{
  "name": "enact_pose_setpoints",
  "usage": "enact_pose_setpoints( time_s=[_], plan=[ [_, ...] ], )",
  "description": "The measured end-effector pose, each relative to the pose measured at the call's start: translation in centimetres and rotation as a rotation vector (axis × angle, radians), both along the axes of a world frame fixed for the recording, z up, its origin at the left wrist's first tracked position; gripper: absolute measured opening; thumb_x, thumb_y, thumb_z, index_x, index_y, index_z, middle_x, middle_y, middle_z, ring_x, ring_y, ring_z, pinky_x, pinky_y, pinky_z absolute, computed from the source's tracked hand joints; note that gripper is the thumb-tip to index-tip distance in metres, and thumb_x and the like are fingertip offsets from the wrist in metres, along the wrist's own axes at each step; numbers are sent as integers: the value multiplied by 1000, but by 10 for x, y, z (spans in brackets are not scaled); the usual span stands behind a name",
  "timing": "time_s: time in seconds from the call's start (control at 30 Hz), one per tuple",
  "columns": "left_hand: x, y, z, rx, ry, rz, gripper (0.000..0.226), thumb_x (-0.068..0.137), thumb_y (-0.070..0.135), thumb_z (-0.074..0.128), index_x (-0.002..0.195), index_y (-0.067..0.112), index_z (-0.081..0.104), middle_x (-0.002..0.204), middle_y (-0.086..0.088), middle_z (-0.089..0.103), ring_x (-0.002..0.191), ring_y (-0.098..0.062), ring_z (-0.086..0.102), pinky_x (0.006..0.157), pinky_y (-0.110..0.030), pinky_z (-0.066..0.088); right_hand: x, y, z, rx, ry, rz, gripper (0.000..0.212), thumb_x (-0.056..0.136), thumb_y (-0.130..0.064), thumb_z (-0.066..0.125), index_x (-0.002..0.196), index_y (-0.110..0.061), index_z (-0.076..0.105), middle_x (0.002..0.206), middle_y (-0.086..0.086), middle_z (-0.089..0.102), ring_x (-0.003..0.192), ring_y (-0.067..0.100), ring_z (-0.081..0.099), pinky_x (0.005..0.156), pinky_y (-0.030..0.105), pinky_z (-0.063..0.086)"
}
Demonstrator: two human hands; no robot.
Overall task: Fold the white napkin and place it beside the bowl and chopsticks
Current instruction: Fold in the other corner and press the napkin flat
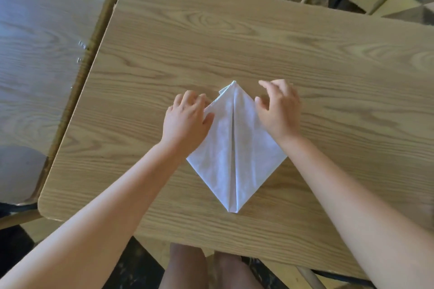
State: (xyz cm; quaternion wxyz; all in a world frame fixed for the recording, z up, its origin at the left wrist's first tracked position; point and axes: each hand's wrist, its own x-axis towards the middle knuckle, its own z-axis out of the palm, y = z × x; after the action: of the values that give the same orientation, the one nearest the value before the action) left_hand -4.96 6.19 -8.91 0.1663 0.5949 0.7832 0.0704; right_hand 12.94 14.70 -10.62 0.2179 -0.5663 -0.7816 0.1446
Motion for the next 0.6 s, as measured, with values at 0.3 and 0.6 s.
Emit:
enact_pose_setpoints(
  time_s=[0.3,0.6],
  plan=[
    [3,31,6,-82,-176,114,23,85,23,57,108,19,56,102,0,62,98,-21,54,67,-29,36,1,2,6,-349,-67,68,30,82,-16,65,109,-6,58,103,13,59,100,29,53,76,31,41],
    [1,29,6,-101,-224,76,10,74,0,53,76,3,63,81,-12,62,81,-29,54,65,-37,45,1,-2,7,-469,-65,44,8,83,-14,60,88,-7,62,95,11,62,94,27,54,72,31,39]
  ],
)
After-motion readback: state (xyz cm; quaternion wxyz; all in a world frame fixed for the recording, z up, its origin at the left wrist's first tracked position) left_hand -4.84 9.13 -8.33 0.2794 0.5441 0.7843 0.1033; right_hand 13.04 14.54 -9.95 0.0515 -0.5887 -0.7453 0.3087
